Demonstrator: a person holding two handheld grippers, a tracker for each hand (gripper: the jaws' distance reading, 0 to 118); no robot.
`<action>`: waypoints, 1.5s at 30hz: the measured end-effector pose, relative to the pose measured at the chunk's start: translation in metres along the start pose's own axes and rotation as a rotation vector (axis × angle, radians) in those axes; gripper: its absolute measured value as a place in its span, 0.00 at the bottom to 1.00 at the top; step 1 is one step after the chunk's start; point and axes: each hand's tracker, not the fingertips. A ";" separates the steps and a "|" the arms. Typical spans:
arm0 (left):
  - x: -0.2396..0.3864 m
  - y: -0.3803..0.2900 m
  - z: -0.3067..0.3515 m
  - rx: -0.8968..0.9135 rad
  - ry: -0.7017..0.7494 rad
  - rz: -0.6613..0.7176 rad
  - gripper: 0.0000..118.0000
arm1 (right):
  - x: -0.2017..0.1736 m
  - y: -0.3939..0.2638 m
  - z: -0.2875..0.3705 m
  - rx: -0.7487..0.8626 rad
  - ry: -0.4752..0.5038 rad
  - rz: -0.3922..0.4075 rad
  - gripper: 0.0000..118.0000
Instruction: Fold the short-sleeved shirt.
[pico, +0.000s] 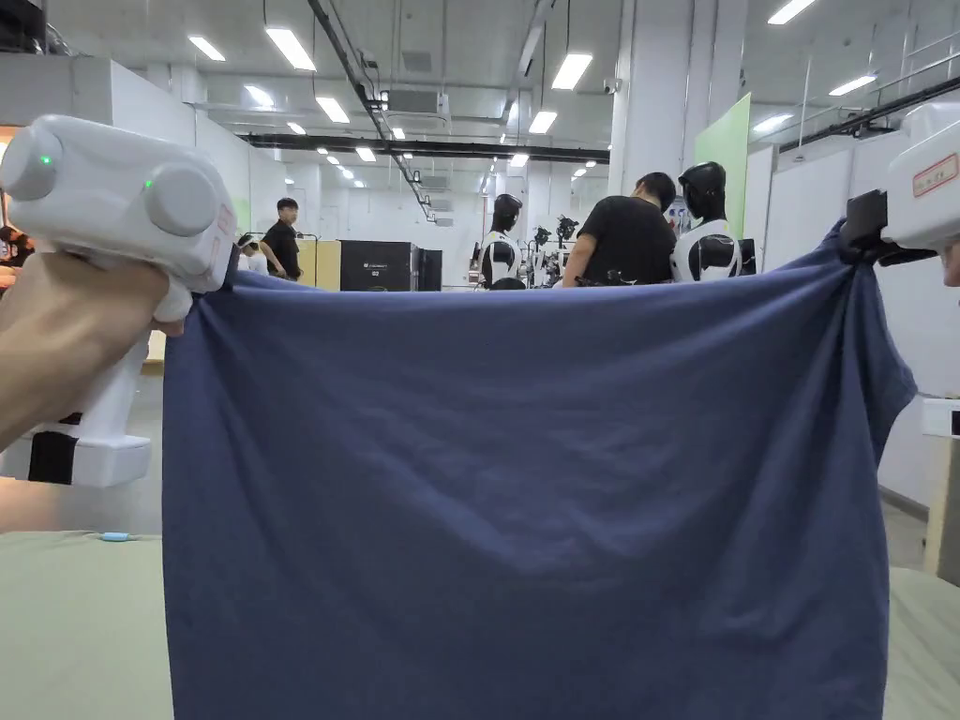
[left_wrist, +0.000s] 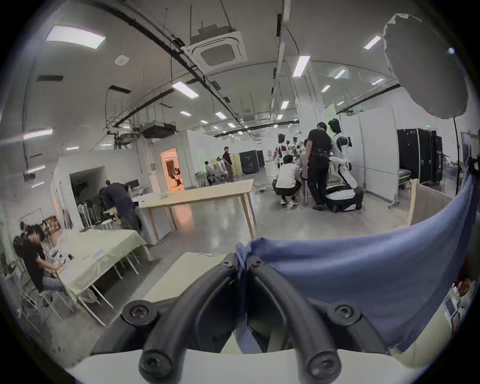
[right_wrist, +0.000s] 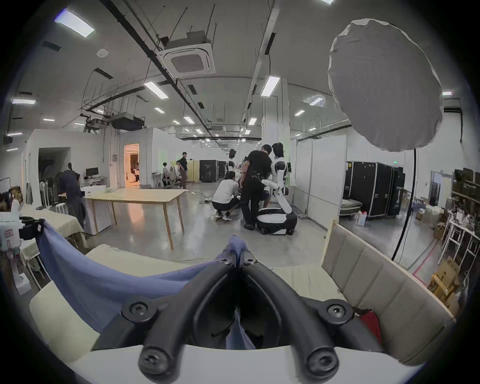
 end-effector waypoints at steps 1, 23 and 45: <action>0.003 0.004 -0.008 0.002 0.002 -0.003 0.01 | -0.002 0.003 -0.005 0.005 -0.008 0.001 0.02; 0.054 -0.140 -0.143 -0.199 -0.039 -0.004 0.01 | -0.010 -0.148 -0.107 -0.173 -0.036 0.036 0.02; -0.015 -0.456 0.144 -0.491 -0.223 -0.001 0.01 | -0.009 -0.470 0.248 -0.461 0.119 -0.065 0.02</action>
